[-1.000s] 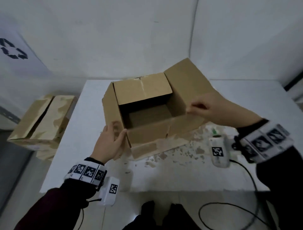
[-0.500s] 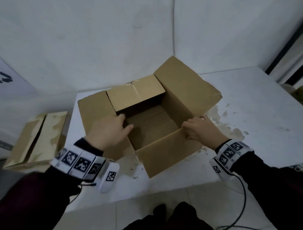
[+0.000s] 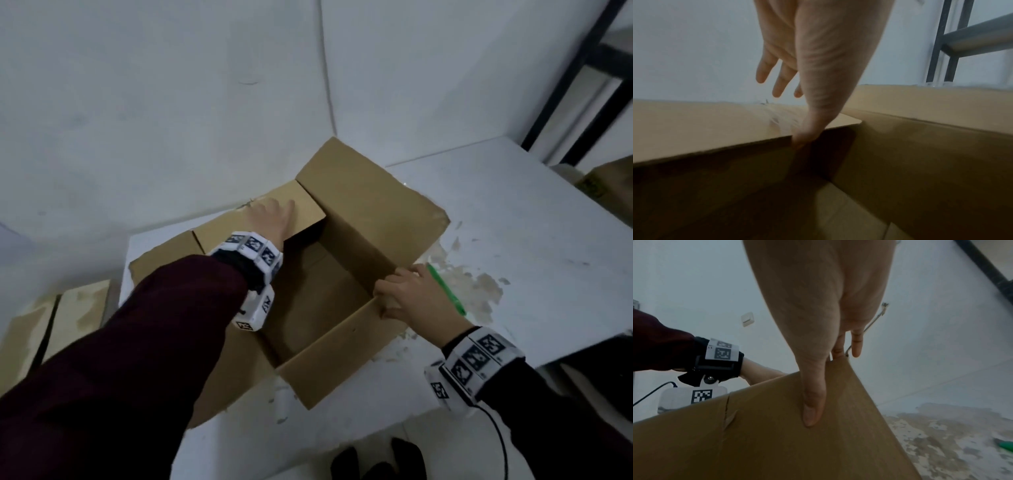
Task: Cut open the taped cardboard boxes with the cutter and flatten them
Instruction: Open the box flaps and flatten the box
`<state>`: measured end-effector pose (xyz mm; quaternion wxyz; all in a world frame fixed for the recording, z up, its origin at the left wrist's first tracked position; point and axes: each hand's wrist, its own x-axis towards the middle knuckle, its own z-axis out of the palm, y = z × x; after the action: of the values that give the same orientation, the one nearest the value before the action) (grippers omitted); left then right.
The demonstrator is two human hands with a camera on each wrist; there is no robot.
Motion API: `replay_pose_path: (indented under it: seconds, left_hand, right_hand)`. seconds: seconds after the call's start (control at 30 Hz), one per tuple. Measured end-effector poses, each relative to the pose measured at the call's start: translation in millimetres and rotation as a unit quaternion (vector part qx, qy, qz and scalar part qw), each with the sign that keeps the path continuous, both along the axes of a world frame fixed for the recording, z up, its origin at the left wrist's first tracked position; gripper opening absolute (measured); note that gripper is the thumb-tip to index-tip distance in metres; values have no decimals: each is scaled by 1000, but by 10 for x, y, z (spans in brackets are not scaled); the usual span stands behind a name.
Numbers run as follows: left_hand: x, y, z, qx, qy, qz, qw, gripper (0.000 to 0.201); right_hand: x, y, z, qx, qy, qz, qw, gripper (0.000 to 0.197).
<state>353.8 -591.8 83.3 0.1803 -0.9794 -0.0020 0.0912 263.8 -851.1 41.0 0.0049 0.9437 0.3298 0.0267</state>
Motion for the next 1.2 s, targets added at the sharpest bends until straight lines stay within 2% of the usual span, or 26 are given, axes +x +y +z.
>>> replay_pose_path:
  seconds: [0.1,0.17,0.27,0.33,0.5,0.63,0.7,0.8,0.93,1.0,1.07,1.13,1.2]
  left_hand:
    - [80,191,219,-57,-15,-36,998,54]
    - [143,337,463,-65,-87,-69,992,54]
    - [294,507,686,-27,-219,-96,971,57]
    - [390,574,648,-29,-236,-88,967,60]
    - [611,566,207,-148,-191,28,970,74]
    - [772,596,-112,-145,-58,59,986,53]
    - [854,643,-223,-181,-1,61,982,43]
    - [944,654,-293,-205,-10,51,977,28]
    - [950,543,-300,-217,-30,63,974,23]
    - [897,406,-273,-207,-20,111,972,33]
    - [802,173,-171,-200,-19,121,972,55]
    - [652,-160,-17,-241,-44,74,967,63]
    - [451,-526,138,-330,-35,63,941,74]
  right_hand:
    - [-4,4,-48,1,-20,0,1000,46]
    - [8,5,-95,-1,-48,10,999,45]
    - [84,-21,-145,27,-75,59,995,47]
    - [146,-51,-167,54,-81,90,991,50]
    - [213,-57,-213,94,-72,107,987,54]
    - [197,-76,-277,119,-63,95,986,52]
    - [194,-87,-301,124,-59,90,986,50]
    - [185,-99,-341,138,-58,79,986,44]
    - [175,-96,-348,136,-51,59,988,33]
    - [165,-104,-344,132,-48,59,988,32]
    - [164,-118,-363,133,-44,63,988,35]
    - [148,-135,-389,127,-45,65,989,42]
    - [93,-164,-391,122,-58,54,989,52]
